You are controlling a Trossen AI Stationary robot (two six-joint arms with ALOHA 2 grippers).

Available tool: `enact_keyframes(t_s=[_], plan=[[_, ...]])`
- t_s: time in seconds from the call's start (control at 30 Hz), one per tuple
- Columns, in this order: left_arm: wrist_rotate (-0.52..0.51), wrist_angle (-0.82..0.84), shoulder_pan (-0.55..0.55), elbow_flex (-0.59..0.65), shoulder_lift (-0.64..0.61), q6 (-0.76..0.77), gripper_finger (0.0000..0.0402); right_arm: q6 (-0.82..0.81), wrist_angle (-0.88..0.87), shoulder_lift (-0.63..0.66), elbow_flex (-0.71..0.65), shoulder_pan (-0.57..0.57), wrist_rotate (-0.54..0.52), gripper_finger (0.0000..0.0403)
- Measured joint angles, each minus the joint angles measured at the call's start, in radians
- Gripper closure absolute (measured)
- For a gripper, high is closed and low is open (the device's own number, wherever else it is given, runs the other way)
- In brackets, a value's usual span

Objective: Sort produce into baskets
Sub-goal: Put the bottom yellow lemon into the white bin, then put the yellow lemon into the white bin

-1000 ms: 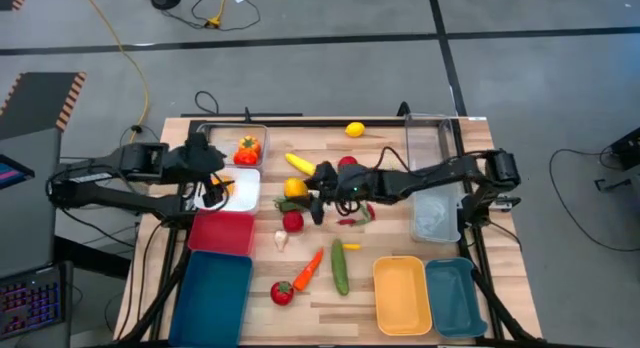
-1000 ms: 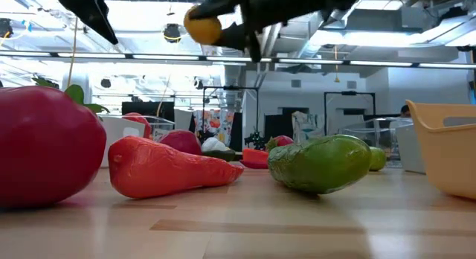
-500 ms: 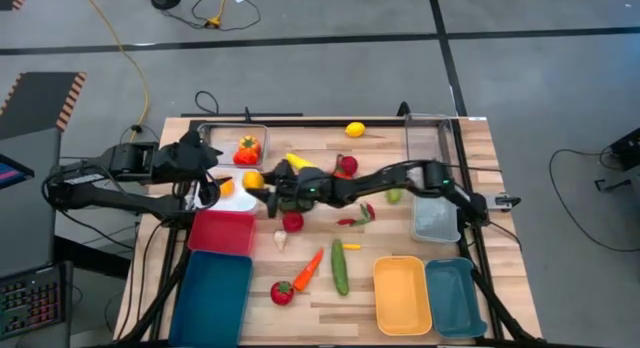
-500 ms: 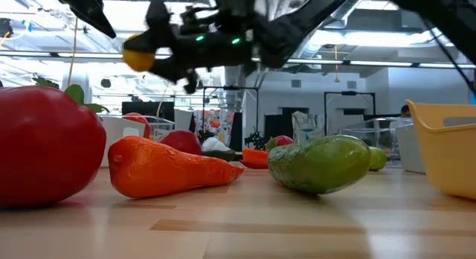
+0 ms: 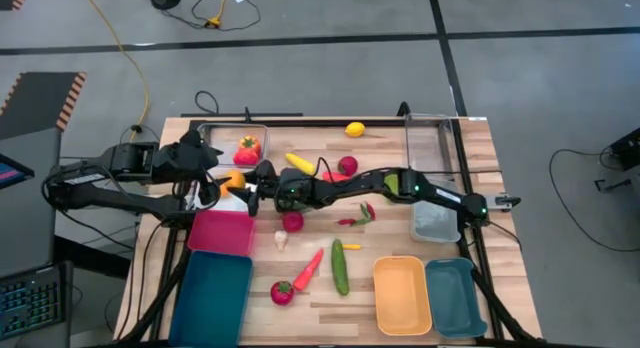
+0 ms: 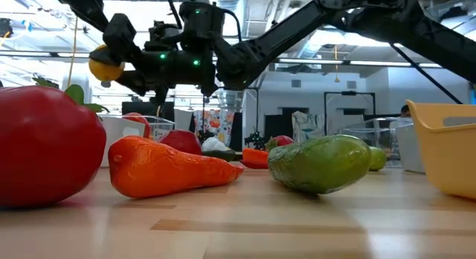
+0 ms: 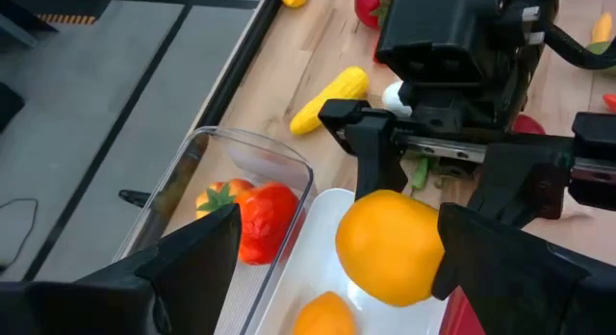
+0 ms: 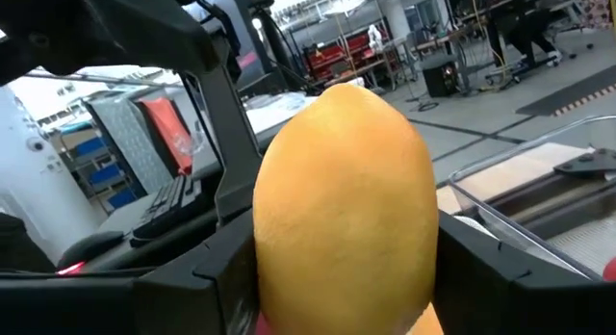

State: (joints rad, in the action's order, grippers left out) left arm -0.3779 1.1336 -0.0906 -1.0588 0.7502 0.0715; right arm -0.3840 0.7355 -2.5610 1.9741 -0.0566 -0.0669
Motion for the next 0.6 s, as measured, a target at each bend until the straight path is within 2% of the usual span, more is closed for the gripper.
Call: enact_keyframes(t_s=[0.4,0.5,0.6], plan=[[0.001,0.0,0.0,0.0,0.0,0.0,0.0063,0.0,-0.049,0.006,0.001,-0.019,0.012,0.0061],[0.002,0.001,0.0,0.0,0.0,0.0,0.0063,-0.001,-0.128,0.041,0.001,-0.034,0.106,0.0052],[0.002,0.001,0.0,0.0,0.0,0.0,0.0063,0.0,-0.293,0.115,0.002,-0.065,0.228,0.005]])
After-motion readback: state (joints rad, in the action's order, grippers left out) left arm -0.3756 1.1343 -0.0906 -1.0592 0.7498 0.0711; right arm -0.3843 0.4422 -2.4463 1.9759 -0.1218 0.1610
